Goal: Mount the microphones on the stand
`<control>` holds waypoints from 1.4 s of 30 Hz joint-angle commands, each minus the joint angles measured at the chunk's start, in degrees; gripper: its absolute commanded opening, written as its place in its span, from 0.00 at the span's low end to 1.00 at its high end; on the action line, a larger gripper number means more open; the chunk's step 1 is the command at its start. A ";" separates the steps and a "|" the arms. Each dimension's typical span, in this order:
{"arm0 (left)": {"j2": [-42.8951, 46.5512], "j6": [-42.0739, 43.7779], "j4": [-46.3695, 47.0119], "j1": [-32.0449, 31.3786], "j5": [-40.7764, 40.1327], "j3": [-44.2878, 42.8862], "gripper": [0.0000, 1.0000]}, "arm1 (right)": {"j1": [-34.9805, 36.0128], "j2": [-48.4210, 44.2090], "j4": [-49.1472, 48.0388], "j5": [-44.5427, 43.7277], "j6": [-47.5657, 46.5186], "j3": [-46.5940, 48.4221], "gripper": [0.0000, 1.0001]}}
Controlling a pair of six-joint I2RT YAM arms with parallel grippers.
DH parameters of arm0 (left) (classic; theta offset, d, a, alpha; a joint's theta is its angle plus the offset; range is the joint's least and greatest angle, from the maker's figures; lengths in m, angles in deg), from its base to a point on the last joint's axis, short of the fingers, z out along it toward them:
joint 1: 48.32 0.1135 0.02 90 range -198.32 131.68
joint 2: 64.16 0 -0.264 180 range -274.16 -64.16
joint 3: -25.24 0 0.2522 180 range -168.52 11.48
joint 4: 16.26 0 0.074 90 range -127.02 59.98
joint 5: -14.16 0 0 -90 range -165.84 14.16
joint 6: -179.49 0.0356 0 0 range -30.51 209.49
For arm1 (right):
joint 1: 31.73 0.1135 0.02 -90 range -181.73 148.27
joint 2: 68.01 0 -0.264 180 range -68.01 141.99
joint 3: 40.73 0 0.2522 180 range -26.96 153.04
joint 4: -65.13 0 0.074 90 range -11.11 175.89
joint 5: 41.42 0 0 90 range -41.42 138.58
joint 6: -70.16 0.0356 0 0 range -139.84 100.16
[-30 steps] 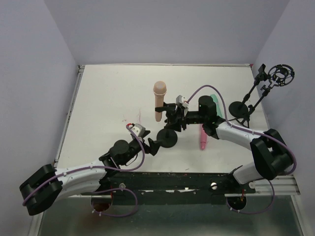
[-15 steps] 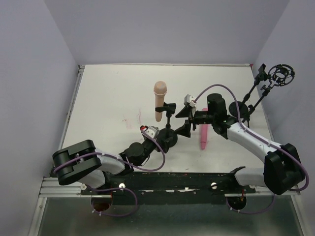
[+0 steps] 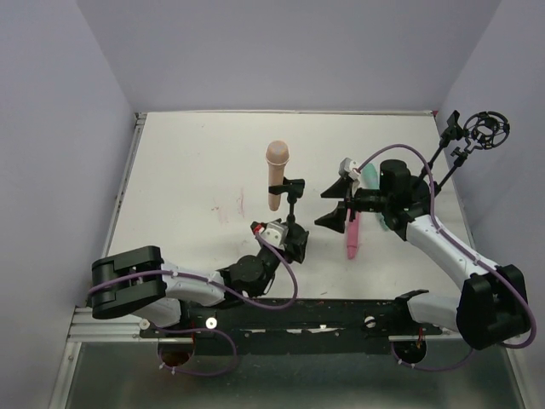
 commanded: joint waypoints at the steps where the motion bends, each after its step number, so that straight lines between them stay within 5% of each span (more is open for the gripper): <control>1: 0.62 0.10 -6.75 -0.43 -6.90 -3.56 0.84 | -0.99 -1.27 0.62 3.82 1.15 -1.06 1.00; 24: -6.85 3.01 -13.09 5.54 -7.08 -16.92 0.53 | -6.88 -1.88 -1.84 9.45 4.93 -2.38 1.00; 35: -6.24 11.26 -6.50 6.86 -3.22 -17.10 0.03 | -7.50 -1.53 -1.93 9.98 4.93 -2.56 1.00; 42: 5.17 12.76 -5.34 13.35 9.94 -11.13 0.00 | -7.59 -1.09 -1.93 10.86 3.96 -2.91 1.00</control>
